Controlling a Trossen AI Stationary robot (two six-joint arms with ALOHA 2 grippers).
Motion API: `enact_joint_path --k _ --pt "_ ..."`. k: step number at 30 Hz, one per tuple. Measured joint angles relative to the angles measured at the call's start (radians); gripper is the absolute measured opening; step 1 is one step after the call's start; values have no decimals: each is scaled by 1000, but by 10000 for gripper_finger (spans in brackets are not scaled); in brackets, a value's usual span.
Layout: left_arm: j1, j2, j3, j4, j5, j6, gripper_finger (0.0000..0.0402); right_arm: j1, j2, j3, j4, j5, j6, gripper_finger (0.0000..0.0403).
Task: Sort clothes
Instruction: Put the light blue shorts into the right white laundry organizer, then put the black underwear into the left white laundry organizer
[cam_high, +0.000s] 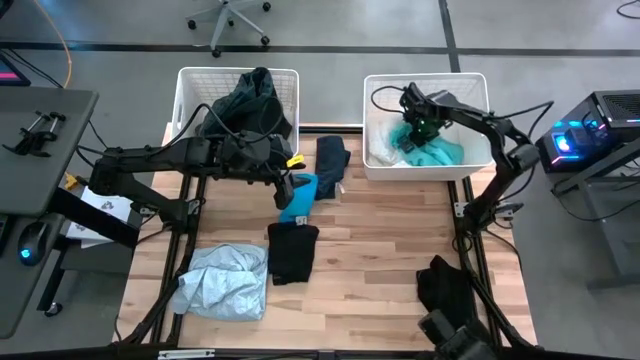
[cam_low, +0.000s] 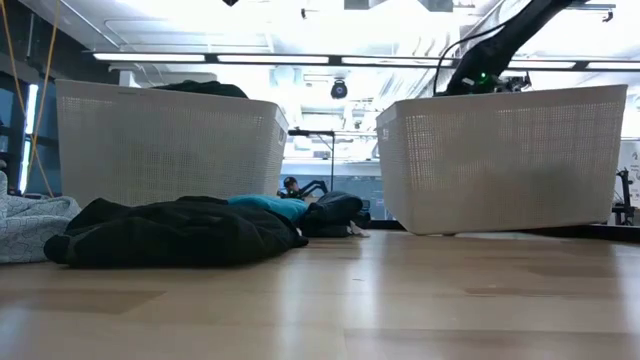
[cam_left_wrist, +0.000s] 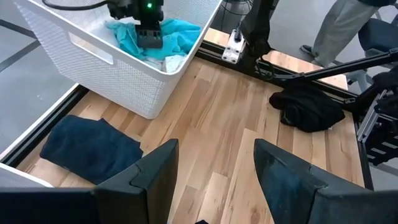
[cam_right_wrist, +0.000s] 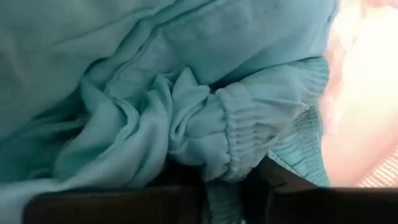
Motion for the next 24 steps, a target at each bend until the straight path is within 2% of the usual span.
enact_joint_path --k 4,12,18,21,24 --pt "0 0 0 0 0 0 199 -2 -22 45 -36 8 -3 117" --pt "0 0 0 -1 0 0 199 -2 -127 246 -191 4 3 215" --pt "1 0 0 2 0 9 199 41 -274 355 -293 -46 118 227" --pt "4 0 0 22 -1 20 199 126 -386 355 -261 -135 166 226" --pt "8 0 -1 52 -3 52 199 264 -492 337 -234 -153 252 226"
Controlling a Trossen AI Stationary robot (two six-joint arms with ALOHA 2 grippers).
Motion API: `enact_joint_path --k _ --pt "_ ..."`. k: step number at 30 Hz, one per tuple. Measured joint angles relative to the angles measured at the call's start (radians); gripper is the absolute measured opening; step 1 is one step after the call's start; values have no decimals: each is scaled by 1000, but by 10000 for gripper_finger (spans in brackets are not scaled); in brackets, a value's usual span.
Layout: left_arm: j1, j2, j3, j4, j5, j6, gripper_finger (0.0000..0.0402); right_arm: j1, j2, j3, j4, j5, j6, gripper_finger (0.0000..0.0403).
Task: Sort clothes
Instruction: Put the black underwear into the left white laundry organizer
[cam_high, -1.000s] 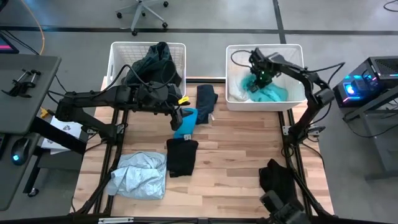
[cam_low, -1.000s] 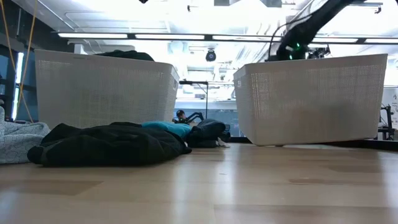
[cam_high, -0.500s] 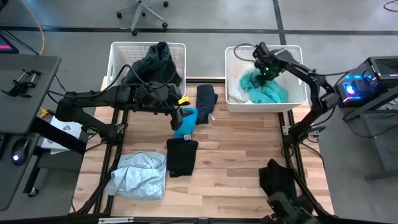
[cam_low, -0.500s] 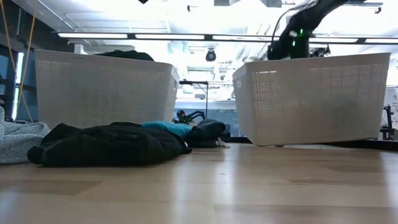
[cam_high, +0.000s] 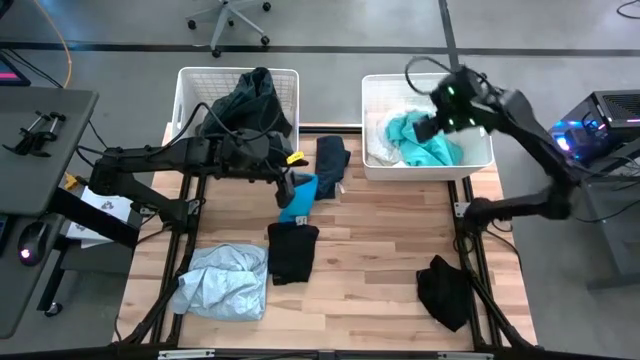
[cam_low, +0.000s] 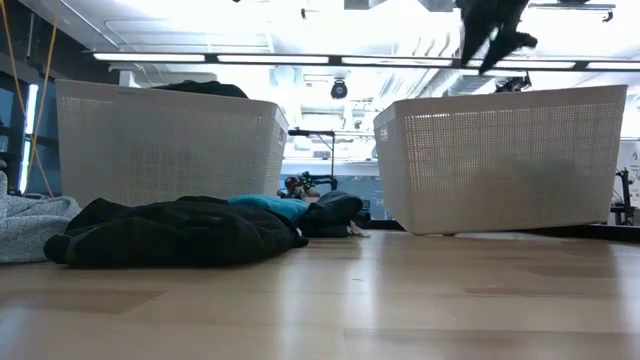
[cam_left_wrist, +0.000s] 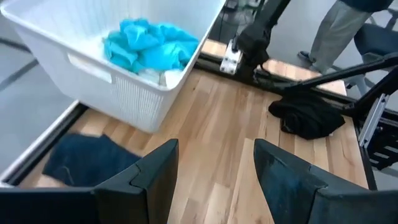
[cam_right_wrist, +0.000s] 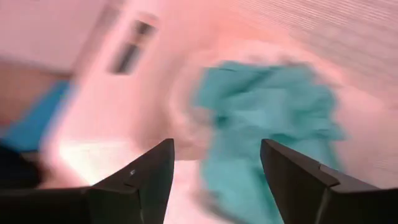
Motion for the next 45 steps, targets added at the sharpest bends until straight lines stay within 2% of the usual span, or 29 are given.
enact_joint_path --k 7,13,17,23,26,29,34,38,45 --pt "1 0 0 104 -1 91 199 418 -168 -52 68 102 202 226" --pt "1 0 0 128 -1 149 199 750 -140 -52 62 163 305 222" --pt "1 0 0 127 0 150 199 895 -69 -52 25 109 406 211" --pt "1 0 0 127 0 144 199 1011 42 -53 -79 -210 492 201" --pt "1 0 0 126 0 149 199 1052 86 -70 -99 -335 502 192" --pt "1 0 0 125 0 149 199 1097 97 -172 -28 -421 513 178" --pt "1 0 0 106 1 147 199 1152 97 -434 92 -535 612 170" --pt "1 0 0 73 12 123 199 1157 97 -615 207 -656 765 198" --pt "1 0 0 65 14 114 199 1155 99 -807 314 -690 1007 288"
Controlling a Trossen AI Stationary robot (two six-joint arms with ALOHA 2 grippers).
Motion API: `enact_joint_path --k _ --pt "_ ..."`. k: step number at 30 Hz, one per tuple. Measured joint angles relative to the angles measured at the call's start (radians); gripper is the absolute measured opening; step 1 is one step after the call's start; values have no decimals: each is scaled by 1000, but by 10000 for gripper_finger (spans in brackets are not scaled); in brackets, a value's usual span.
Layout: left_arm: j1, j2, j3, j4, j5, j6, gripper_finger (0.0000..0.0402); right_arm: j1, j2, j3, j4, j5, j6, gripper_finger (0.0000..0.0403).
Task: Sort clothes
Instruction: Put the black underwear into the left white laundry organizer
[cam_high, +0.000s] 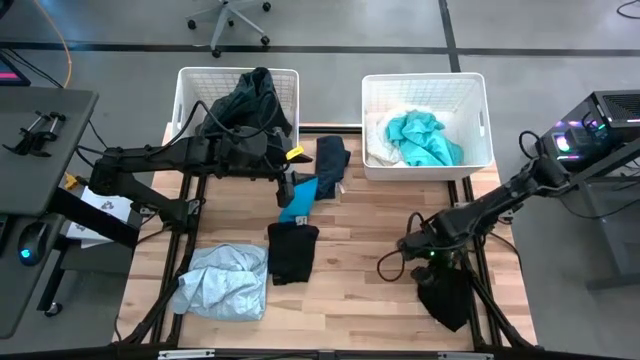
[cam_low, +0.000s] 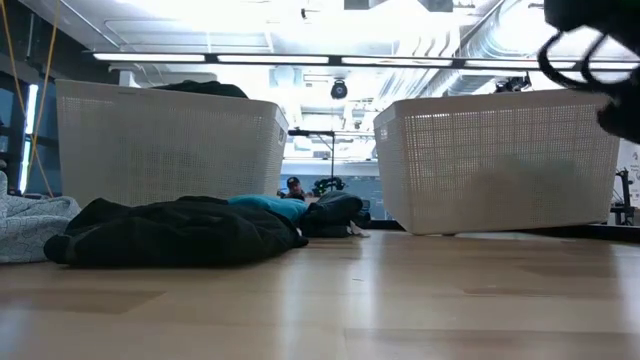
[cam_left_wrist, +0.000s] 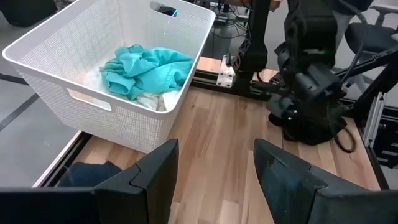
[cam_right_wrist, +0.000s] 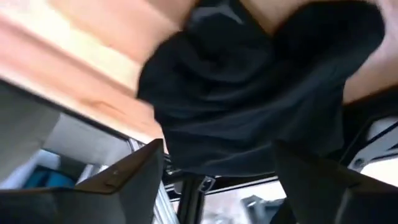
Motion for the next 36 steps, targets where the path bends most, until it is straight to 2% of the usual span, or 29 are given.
enact_joint_path --k 6,13,18,23,25,28,33,36 --pt "0 0 0 0 0 0 199 37 2 -111 162 -40 183 292" --pt "0 0 0 1 -3 1 199 66 83 -192 327 18 262 244" --pt "0 0 0 2 -3 1 199 66 179 -200 415 -4 246 169" --pt "0 0 0 2 -3 -8 199 66 189 -191 453 5 219 49" --pt "0 0 0 1 -3 -15 199 67 161 -172 426 55 200 26" --pt "0 0 0 1 4 -16 199 65 98 -127 378 174 179 27" --pt "-1 0 0 2 17 -6 199 29 -46 -52 360 244 163 25" --pt "0 0 0 1 63 18 199 -20 -124 -12 354 370 131 25"
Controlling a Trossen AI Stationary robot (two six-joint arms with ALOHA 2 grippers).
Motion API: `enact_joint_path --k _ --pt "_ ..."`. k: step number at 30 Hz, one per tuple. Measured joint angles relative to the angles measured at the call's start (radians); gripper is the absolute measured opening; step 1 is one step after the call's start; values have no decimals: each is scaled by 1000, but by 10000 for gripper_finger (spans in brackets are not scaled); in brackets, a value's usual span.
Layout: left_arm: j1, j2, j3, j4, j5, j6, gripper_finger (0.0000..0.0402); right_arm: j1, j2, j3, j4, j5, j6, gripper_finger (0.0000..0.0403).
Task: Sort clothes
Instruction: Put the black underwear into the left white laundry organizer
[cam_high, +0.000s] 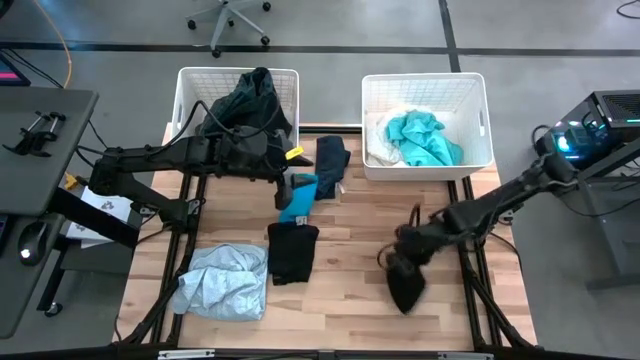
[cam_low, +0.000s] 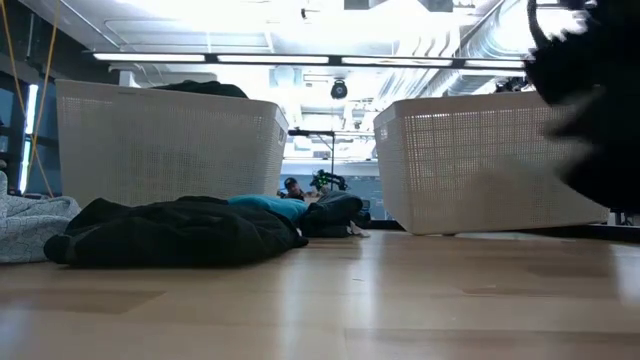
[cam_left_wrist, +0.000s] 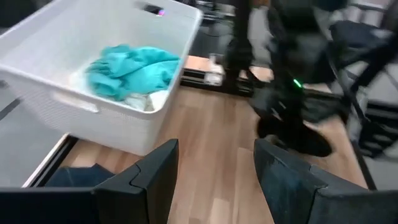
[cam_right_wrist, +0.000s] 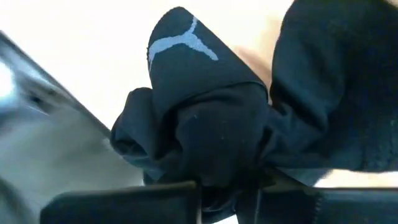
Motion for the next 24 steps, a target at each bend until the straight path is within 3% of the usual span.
enact_joint_path --k 3,10,17,24 --pt "6 0 -1 8 80 58 199 -68 -63 55 1 117 -81 25" --pt "36 -6 -108 241 198 27 199 -254 -63 291 11 263 -498 25" --pt "32 -9 -137 451 208 -9 199 -386 25 564 84 319 -893 25" --pt "33 -36 -131 525 208 -67 207 -482 143 780 104 330 -1095 25"
